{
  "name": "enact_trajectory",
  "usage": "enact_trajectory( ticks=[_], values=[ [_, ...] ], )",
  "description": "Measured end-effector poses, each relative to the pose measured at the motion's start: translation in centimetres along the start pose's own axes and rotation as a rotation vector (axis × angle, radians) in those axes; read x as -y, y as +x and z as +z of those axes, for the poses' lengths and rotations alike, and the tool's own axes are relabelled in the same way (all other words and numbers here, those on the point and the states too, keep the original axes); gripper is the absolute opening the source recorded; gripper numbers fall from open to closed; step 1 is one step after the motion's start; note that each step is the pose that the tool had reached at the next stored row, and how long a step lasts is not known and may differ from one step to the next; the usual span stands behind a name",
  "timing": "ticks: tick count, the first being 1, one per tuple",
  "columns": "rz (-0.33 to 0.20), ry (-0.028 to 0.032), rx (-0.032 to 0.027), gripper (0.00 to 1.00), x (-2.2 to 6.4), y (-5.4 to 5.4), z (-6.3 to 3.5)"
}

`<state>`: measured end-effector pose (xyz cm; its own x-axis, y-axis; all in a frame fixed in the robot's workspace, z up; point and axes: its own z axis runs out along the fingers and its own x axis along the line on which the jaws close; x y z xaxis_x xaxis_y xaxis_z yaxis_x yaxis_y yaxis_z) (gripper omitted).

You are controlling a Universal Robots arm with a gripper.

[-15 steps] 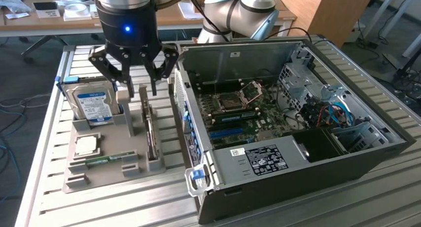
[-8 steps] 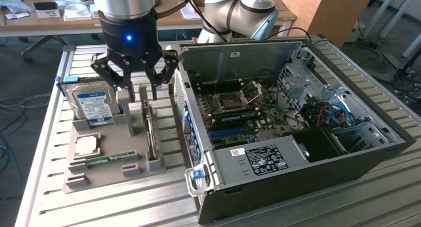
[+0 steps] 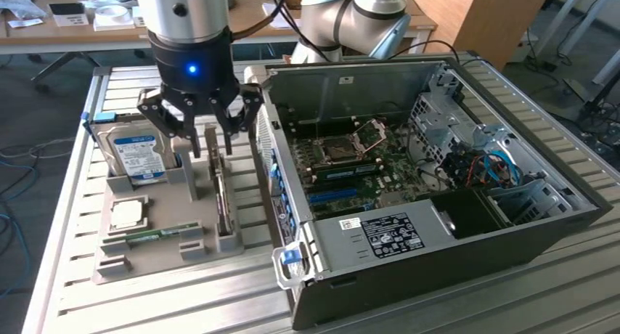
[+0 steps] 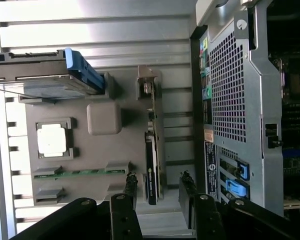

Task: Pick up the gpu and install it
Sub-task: 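Pick up the gpu and move the gpu toward the slot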

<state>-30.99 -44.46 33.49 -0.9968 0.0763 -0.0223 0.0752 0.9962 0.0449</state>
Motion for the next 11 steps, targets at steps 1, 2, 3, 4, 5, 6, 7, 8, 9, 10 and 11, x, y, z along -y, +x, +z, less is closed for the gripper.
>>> enact_trajectory(
  ticks=[1, 2, 3, 4, 5, 6, 7, 8, 9, 10, 11],
  values=[
    [0.0, 0.0, 0.0001, 0.47, 0.01, 0.0, 0.15],
    [0.0, 0.0, 0.0, 0.47, 0.01, 0.01, 0.25],
    [0.0, 0.0001, -0.0001, 0.47, 0.01, 0.01, 0.29],
    [0.0, 0.0003, 0.0, 0.47, 0.01, 0.01, 0.28],
    [0.0, 0.0002, 0.0, 0.47, 0.01, 0.01, 0.29],
    [0.0, 0.0002, 0.0, 0.47, 0.01, 0.01, 0.29],
    [0.0, 0.0001, -0.0001, 0.47, 0.01, 0.01, 0.29],
    [0.0, 0.0001, 0.0001, 0.47, 0.01, 0.01, 0.29],
    [0.0, 0.0001, 0.0, 0.47, 0.01, 0.01, 0.29],
    [0.0, 0.0, 0.0002, 0.47, 0.01, 0.01, 0.33],
    [0.0, -0.0003, 0.0004, 0.47, 0.02, 0.01, 0.44]
  ],
)
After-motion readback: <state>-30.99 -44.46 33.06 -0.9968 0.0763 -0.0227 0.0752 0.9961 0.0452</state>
